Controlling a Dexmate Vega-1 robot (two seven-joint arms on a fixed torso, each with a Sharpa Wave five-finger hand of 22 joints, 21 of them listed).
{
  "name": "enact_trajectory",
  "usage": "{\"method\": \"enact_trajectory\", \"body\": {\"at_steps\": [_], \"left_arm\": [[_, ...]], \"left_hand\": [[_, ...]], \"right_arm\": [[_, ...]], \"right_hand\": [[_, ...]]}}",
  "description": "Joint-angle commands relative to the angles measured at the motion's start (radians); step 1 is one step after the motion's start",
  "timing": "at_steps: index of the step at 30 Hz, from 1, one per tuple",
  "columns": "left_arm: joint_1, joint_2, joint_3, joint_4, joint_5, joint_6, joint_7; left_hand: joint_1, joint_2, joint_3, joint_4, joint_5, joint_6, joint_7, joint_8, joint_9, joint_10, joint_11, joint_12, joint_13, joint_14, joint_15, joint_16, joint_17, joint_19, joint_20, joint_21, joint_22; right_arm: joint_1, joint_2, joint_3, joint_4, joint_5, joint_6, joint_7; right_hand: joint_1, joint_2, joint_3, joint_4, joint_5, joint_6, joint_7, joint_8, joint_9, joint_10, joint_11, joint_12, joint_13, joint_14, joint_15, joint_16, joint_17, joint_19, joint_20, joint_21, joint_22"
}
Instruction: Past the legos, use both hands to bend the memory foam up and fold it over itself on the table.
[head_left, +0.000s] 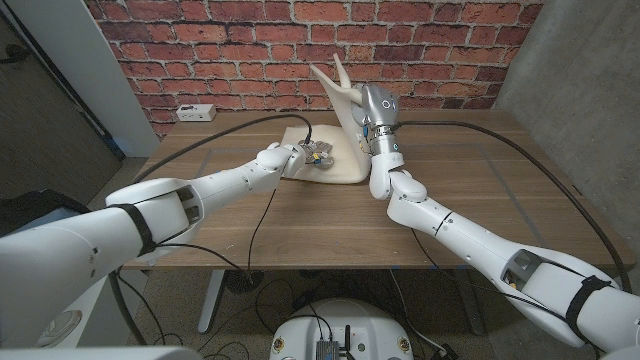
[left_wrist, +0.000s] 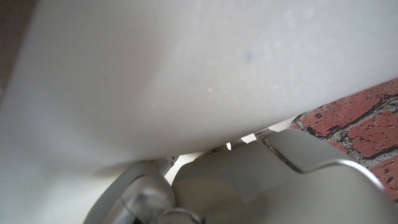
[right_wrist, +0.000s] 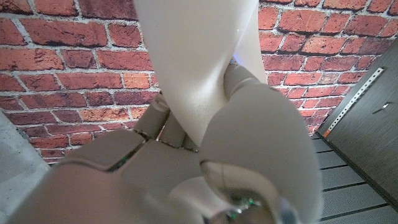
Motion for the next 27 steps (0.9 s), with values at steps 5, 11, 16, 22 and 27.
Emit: {"method": "enact_trajectory", "body": {"at_steps": [5, 11, 16, 22, 27], "left_arm": [[0.001, -0.006, -0.008, 0.022, -0.006, 0.005, -0.047], [-0.003, -0.014, -0.006, 0.042, -0.011, -0.004, -0.041], [-0.007, -0.019, -0.004, 0.054, -0.015, -0.008, -0.037], [-0.008, -0.020, -0.002, 0.058, -0.021, -0.008, -0.040], [-0.007, -0.016, -0.002, 0.054, -0.023, -0.005, -0.041]], "left_hand": [[0.010, 0.094, 0.084, -0.068, -0.005, 0.001, -0.004, 0.007, 0.005, -0.014, -0.004, 0.005, 0.004, -0.010, -0.003, 0.004, 0.004, 0.007, -0.013, 0.002, 0.005], [0.011, 0.093, 0.088, -0.067, -0.010, 0.001, -0.005, 0.007, 0.005, -0.015, -0.004, 0.005, 0.004, -0.010, -0.005, 0.005, 0.004, 0.007, -0.013, 0.002, 0.005], [0.011, 0.093, 0.091, -0.066, -0.014, 0.001, -0.005, 0.007, 0.005, -0.015, -0.002, 0.005, 0.004, -0.011, -0.003, 0.005, 0.005, 0.007, -0.014, 0.001, 0.005], [0.012, 0.093, 0.094, -0.065, -0.018, 0.001, -0.005, 0.007, 0.005, -0.015, -0.004, 0.005, 0.005, -0.011, -0.003, 0.006, 0.005, 0.007, -0.014, 0.000, 0.005], [0.012, 0.092, 0.096, -0.064, -0.022, 0.000, -0.005, 0.007, 0.005, -0.016, -0.004, 0.005, 0.005, -0.012, -0.003, 0.006, 0.006, 0.007, -0.014, 0.000, 0.006]], "right_arm": [[0.024, 0.028, -0.009, 0.051, 0.054, 0.071, 0.064], [0.029, 0.040, -0.005, 0.065, 0.094, 0.106, 0.089], [0.033, 0.051, -0.002, 0.081, 0.128, 0.130, 0.112], [0.038, 0.058, -0.002, 0.092, 0.156, 0.150, 0.136], [0.044, 0.068, 0.001, 0.108, 0.192, 0.174, 0.165]], "right_hand": [[0.001, 0.011, 0.002, 0.002, 0.007, 0.011, -0.005, -0.007, 0.005, 0.032, 0.023, -0.009, 0.002, 0.008, -0.018, -0.004, 0.004, -0.003, -0.003, 0.009, 0.002], [0.000, 0.012, 0.002, 0.002, 0.007, 0.011, -0.004, -0.010, 0.005, 0.033, 0.023, -0.013, 0.003, 0.009, -0.022, -0.005, 0.004, -0.005, -0.004, 0.010, 0.001], [-0.001, 0.013, 0.003, 0.002, 0.008, 0.013, -0.004, -0.014, 0.006, 0.037, 0.023, -0.018, 0.003, 0.009, -0.018, -0.008, 0.003, -0.006, -0.004, 0.011, 0.001], [0.001, 0.012, 0.003, 0.000, 0.008, 0.013, -0.004, -0.018, 0.006, 0.040, 0.026, -0.022, 0.003, 0.010, -0.021, -0.008, 0.005, -0.008, -0.004, 0.013, 0.001], [0.000, 0.013, 0.003, 0.000, 0.008, 0.016, -0.003, -0.020, 0.006, 0.041, 0.028, -0.026, 0.004, 0.010, -0.020, -0.009, 0.006, -0.007, -0.004, 0.015, 0.001]]}}
